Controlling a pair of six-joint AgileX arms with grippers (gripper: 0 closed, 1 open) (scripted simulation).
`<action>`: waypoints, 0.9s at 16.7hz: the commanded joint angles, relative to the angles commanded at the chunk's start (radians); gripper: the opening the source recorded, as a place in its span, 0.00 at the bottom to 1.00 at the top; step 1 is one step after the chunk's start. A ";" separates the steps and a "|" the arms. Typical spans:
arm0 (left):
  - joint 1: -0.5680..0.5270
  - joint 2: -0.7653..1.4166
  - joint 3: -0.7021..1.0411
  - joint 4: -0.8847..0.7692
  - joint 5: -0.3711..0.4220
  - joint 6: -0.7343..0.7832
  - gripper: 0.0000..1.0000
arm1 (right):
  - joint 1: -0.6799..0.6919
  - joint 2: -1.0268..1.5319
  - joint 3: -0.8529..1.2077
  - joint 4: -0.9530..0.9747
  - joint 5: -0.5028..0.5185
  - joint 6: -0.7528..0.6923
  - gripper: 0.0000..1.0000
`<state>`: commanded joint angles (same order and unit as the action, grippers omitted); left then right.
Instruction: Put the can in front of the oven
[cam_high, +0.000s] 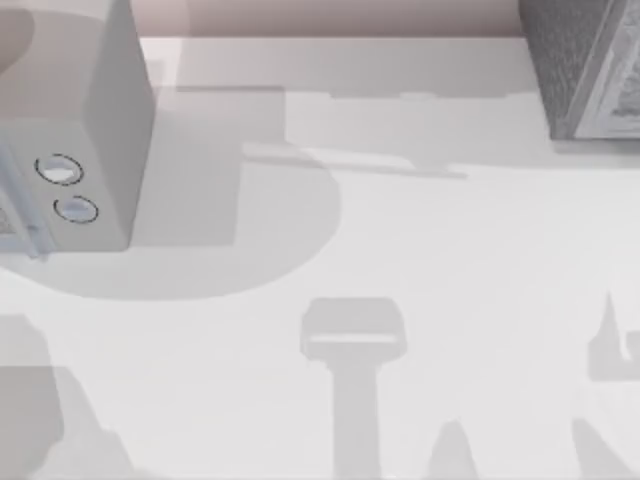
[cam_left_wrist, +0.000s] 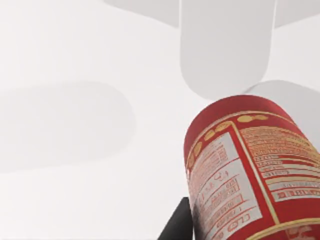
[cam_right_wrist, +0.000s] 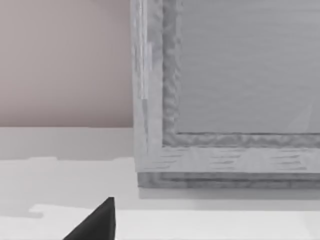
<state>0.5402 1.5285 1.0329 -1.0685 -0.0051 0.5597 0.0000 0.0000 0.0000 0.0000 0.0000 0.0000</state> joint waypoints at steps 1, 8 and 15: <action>0.000 0.000 0.000 0.000 0.000 0.000 0.15 | 0.000 0.000 0.000 0.000 0.000 0.000 1.00; 0.000 0.000 0.000 0.000 0.000 0.000 0.68 | 0.000 0.000 0.000 0.000 0.000 0.000 1.00; 0.000 0.000 0.000 0.000 0.000 0.000 1.00 | 0.000 0.000 0.000 0.000 0.000 0.000 1.00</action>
<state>0.5402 1.5285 1.0329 -1.0685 -0.0051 0.5597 0.0000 0.0000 0.0000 0.0000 0.0000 0.0000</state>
